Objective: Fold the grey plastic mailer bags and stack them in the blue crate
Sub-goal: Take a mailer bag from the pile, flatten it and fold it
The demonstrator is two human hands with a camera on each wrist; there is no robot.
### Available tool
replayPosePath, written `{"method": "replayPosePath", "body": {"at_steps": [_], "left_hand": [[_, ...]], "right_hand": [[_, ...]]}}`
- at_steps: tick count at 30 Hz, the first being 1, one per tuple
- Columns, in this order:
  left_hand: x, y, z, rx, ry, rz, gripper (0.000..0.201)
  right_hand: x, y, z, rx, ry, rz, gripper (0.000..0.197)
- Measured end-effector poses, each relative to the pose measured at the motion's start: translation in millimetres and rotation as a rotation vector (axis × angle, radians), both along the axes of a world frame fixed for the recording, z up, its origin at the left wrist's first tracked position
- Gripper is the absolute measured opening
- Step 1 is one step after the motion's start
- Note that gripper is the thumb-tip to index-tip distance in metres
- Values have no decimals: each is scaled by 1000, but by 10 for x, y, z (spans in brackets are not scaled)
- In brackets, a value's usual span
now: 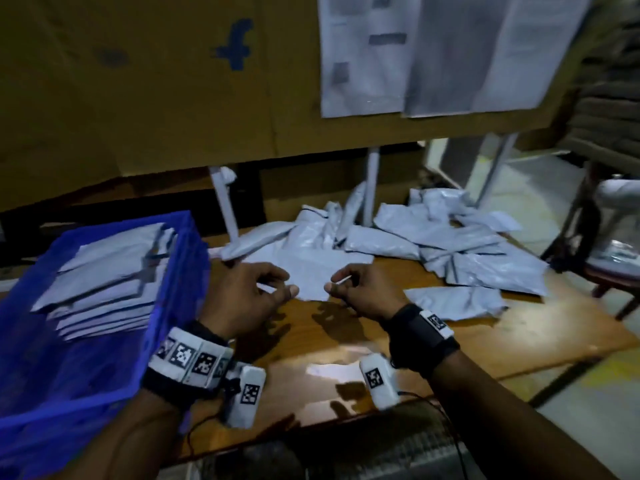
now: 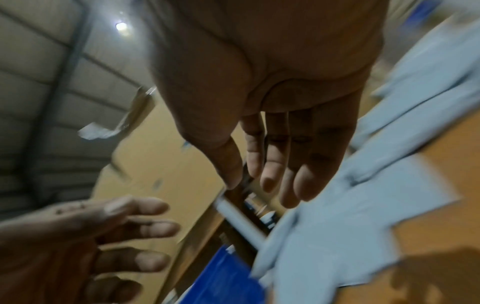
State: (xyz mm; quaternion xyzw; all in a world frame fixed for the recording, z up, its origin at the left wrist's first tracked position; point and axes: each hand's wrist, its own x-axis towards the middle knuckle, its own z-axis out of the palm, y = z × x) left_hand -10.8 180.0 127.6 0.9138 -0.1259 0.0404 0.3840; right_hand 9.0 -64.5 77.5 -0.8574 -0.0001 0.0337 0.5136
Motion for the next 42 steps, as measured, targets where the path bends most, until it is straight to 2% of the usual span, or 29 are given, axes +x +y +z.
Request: {"method": "replayPosePath", "body": {"at_steps": [4,8,12,15,17,22,25,28,33,36,39,42], "left_hand": [[33,-856,-344,-114,69,-32,16],[226,-1451,-627,-257,238,-97,11],[847,-1782,-922,-372,367,-96,29],[1471,-1969,-1073,-405,361,-42,32],[1885,-2060,-1134,-360,343,-11,36],[2768,-2238,-1448,-68,314,-90,71],[3127,-2395,-1562,143,185,-152,78],[3356,-2494,-1610,304,162,-186,84],[3455,-2550,-1784,399,94,-151,74],[3442,-2556,-1709,408,123,-143,64],[3351,-2537,-1559,485,139,-110,42],[3061,-2464,-1370,562,172,-60,29]], "right_hand": [[-177,-713,-195,62,41,-132,22],[-95,-1243,-347,93,52,-237,28],[267,-1622,-480,136,101,-299,23],[640,-1808,-538,270,191,-387,24],[936,-1869,-567,351,247,-439,25],[1712,-1894,-770,406,324,-526,32],[1968,-1846,-825,403,348,-527,34],[2100,-1831,-839,485,370,-510,30],[2140,-1884,-869,614,369,-521,26],[2061,-1947,-835,512,344,-542,31],[1924,-1991,-785,393,331,-518,28],[1695,-2003,-691,445,308,-479,23]]}}
